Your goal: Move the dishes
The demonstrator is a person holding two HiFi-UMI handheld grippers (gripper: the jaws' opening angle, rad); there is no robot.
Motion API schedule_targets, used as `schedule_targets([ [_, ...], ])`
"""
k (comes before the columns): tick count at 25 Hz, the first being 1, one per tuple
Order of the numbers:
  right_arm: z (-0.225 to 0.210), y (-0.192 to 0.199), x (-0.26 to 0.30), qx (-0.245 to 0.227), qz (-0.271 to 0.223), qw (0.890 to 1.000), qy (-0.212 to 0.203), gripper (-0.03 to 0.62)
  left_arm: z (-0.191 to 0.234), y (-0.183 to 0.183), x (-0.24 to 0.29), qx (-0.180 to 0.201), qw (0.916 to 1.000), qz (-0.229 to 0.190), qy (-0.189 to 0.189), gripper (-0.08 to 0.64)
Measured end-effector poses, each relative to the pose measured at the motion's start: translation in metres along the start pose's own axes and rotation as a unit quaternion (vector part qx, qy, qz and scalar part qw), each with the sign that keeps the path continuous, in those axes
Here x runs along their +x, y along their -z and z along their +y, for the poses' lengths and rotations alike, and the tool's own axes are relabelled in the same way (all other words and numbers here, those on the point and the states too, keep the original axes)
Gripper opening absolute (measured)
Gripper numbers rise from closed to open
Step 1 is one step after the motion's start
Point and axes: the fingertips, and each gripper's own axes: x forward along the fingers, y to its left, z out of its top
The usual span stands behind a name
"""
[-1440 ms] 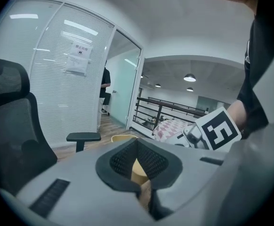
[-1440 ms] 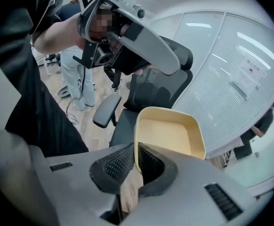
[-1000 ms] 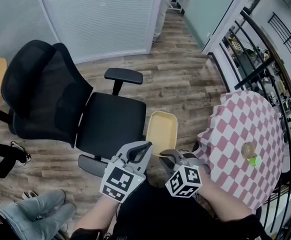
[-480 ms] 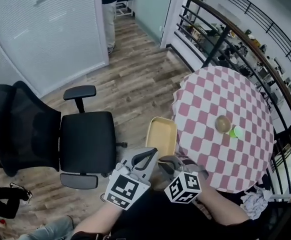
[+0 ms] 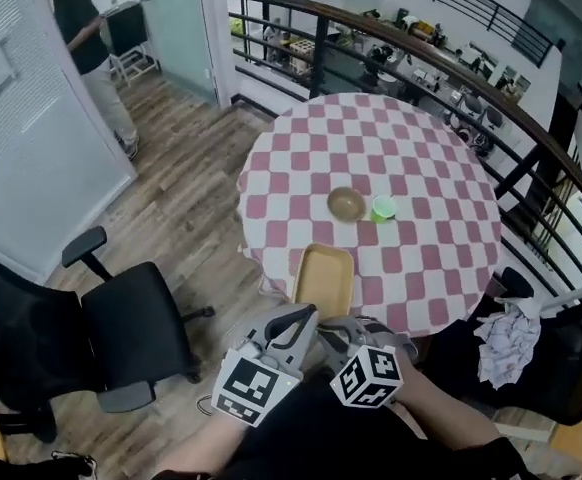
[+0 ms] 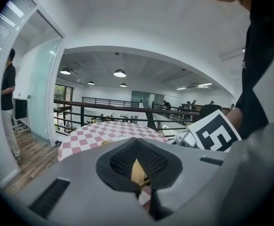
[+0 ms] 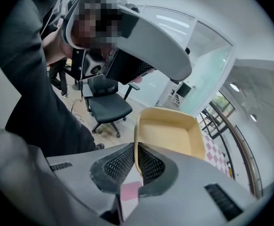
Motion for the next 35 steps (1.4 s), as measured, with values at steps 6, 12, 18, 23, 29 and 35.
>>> schedule_targets([
  [6,-0.020,0.085,-0.042,0.083,0.035,0.994,0.056,0.034,-0.052,-0.018,0.061,0.028,0.9973,0.005,0.069,0.005],
  [12,-0.046,0.139,-0.057,0.145,0.066,0.983,0.095,0.034,-0.065,-0.027,0.111,0.044,0.9920,0.011,0.118,0.005],
  [18,-0.089,0.182,-0.055,0.225,0.103,0.961,0.126,0.034,-0.053,-0.039,0.165,0.055,0.9828,0.014,0.175,0.005],
  [23,-0.134,0.221,-0.033,0.293,0.130,0.938,0.135,0.034,-0.034,-0.043,0.184,0.058,0.9749,0.023,0.214,0.005],
  [29,-0.188,0.262,-0.001,0.322,0.165,0.922,0.140,0.034,-0.003,-0.039,0.207,0.046,0.9767,0.039,0.206,0.005],
  [35,-0.211,0.281,0.022,0.348,0.163,0.917,0.111,0.034,0.009,-0.040,0.226,0.030,0.9833,0.044,0.174,0.005],
])
